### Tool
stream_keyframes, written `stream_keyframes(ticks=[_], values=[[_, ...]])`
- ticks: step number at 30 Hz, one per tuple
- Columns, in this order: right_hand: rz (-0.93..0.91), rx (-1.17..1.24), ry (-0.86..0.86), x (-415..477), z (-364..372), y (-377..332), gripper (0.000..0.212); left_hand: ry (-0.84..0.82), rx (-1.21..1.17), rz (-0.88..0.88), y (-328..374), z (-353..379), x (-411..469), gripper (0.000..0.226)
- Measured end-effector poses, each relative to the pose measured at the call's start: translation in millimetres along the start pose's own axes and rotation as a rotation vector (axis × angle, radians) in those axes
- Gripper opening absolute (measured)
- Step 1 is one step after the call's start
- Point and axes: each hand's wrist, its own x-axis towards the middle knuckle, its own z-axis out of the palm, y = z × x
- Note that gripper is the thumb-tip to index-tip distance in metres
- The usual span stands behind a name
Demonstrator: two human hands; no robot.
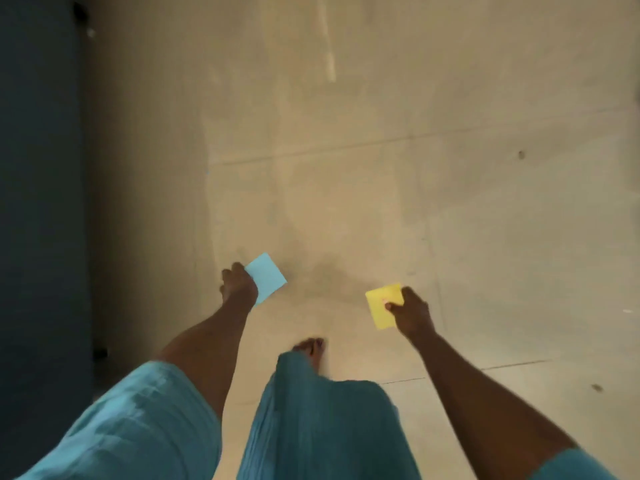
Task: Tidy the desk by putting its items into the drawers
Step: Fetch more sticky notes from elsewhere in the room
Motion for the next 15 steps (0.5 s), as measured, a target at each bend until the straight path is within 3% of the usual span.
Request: stream_keyframes(ticks=[1, 5, 15], values=[[0.028, 0.088, 0.024, -20, -11, 4, 0.016, -0.025, -0.072, 0.030, 12, -7, -23, 0.034], [0.200, 0.428, 0.139, -115, -87, 17, 0.018, -0.138, -0.161, 0.159, 73, -45, -142, 0.031], [0.434, 1.070, 0.474, -365, -277, 46, 0.017, -0.428, -0.094, 0.486, 170, -90, -451, 0.027]])
